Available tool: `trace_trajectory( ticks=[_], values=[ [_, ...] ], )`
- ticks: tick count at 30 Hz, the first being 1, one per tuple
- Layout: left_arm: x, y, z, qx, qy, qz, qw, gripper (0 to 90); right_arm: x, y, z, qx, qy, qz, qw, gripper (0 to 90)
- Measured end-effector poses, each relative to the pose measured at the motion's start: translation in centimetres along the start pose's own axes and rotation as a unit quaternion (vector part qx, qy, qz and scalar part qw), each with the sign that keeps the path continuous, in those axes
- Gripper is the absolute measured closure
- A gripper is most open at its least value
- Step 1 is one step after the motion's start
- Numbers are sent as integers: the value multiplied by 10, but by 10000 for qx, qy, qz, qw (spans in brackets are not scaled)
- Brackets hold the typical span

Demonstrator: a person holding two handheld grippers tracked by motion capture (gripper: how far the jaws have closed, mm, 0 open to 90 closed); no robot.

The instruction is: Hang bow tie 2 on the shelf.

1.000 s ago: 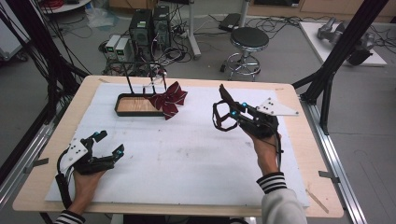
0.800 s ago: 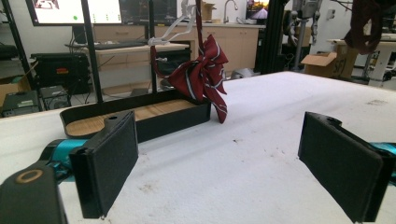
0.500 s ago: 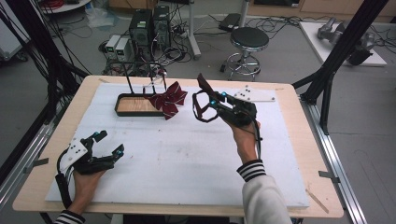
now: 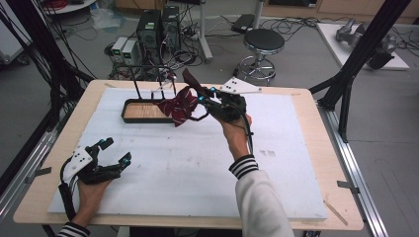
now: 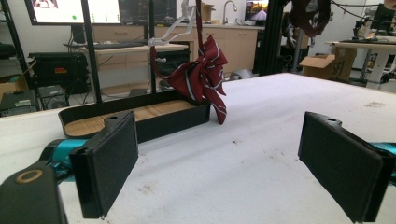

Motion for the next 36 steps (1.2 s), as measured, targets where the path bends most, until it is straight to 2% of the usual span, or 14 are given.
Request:
trace_trajectory(
  ticks=[19, 36],
  values=[
    [0, 0, 0, -24, 5, -9, 10000, 125, 18, -22, -54, 63, -116, 95, 9999, 718],
    [1, 0, 0, -34, 16, 19, 10000, 125, 23, -36, -93, 146, -144, 207, 9996, 719]
  ],
)
Point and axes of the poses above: each handheld gripper's, and its own axes: z roughly backward along the jaws, y roughly out of its underside, x roughly to its left, the point moved 7 cm from there along -z, roughly forward along the jaws, and after that the axes turned 9 degrees about -z, right-handed, at the moved point
